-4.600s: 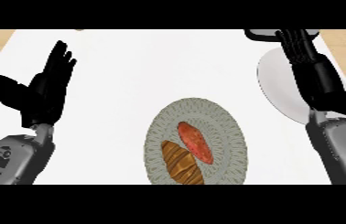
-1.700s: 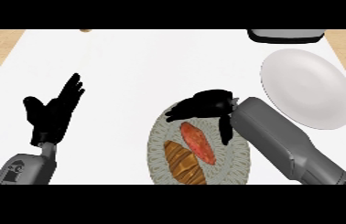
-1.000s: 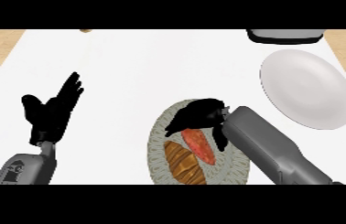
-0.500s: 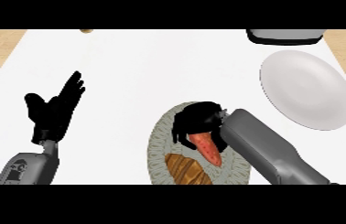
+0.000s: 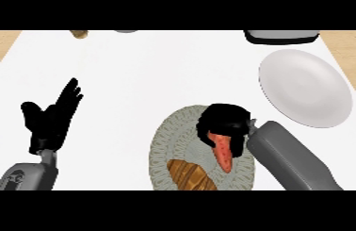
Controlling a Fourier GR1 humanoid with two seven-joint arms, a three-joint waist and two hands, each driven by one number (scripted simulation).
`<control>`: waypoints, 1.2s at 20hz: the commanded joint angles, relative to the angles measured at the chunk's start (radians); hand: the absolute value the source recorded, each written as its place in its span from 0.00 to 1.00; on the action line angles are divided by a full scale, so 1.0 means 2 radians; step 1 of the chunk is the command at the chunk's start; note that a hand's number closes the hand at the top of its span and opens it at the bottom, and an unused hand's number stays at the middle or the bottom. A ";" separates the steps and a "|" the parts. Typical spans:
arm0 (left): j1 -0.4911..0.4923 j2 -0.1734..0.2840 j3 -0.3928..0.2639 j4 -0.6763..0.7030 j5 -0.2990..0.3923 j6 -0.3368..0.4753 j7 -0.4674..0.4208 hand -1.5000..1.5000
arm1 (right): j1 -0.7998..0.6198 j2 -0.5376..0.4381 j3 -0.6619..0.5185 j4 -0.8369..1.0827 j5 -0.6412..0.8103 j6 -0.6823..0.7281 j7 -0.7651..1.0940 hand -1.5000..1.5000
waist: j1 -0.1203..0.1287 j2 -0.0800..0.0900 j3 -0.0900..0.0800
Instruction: Pick the sweet potato from the placemat and place it in the plate
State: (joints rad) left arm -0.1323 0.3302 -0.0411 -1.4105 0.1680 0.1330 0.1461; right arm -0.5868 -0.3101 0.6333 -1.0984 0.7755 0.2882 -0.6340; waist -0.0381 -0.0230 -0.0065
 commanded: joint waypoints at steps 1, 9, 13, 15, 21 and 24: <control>0.016 0.014 0.023 0.006 0.011 -0.003 -0.001 0.50 | 0.076 -0.053 -0.065 -0.033 -0.013 -0.051 0.069 1.00 | -0.030 -0.002 0.003; 0.017 0.001 0.015 -0.007 0.005 0.005 -0.001 0.50 | 0.155 -0.066 -0.209 -0.230 -0.086 -0.168 0.127 1.00 | -0.032 -0.001 0.003; 0.027 0.010 0.011 -0.015 0.007 -0.016 -0.003 0.50 | 0.219 -0.083 -0.268 -0.320 -0.114 -0.174 0.188 1.00 | -0.012 0.004 0.003; -0.004 -0.009 -0.002 -0.011 -0.010 0.006 0.008 0.50 | 0.246 -0.101 -0.299 -0.357 -0.143 -0.147 0.208 1.00 | -0.005 0.007 0.003; -0.020 -0.014 0.002 0.010 -0.013 -0.012 0.004 0.50 | 0.230 -0.107 -0.384 -0.323 -0.220 -0.098 0.246 1.00 | 0.015 0.011 0.003; 0.005 -0.022 0.002 0.015 -0.020 -0.026 -0.027 0.50 | 0.205 -0.105 -0.404 -0.265 -0.208 -0.103 0.228 1.00 | 0.019 0.012 0.003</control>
State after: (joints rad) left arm -0.1518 0.3089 -0.0303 -1.3973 0.1444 0.1003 0.1398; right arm -0.1509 -0.5061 -0.0934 -1.7056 0.4002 0.0558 -0.1698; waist -0.0128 -0.0025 -0.0002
